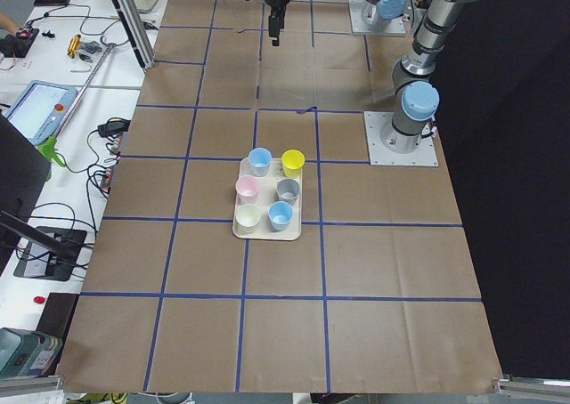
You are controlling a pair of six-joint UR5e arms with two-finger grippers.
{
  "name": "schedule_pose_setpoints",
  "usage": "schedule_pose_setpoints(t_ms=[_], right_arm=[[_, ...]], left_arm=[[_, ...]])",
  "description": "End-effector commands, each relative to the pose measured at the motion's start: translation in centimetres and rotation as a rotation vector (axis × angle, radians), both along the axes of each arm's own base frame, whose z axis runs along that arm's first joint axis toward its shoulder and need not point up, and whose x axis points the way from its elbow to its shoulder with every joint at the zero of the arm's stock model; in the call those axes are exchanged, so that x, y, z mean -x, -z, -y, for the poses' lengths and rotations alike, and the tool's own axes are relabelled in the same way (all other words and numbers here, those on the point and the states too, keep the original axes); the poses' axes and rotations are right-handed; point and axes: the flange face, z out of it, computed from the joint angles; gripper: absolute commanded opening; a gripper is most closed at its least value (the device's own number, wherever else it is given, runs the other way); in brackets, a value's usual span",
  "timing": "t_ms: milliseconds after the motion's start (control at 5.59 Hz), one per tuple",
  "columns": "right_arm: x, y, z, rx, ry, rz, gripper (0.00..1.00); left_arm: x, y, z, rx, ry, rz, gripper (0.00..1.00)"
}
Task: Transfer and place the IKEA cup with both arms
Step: 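Open the left gripper and raise it away from the tray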
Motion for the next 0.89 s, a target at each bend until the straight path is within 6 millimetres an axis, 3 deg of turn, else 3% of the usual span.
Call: schedule_pose_setpoints(t_ms=[0,716], right_arm=[[0.0,0.08,0.03,-0.002,0.0,0.0,1.0],[0.0,0.08,0.03,-0.002,0.0,0.0,1.0]], left_arm=[[0.29,-1.31,-0.21,0.022,-0.001,-0.006,0.99],[0.05,-1.57,-0.71,0.007,-0.009,-0.007,0.99]])
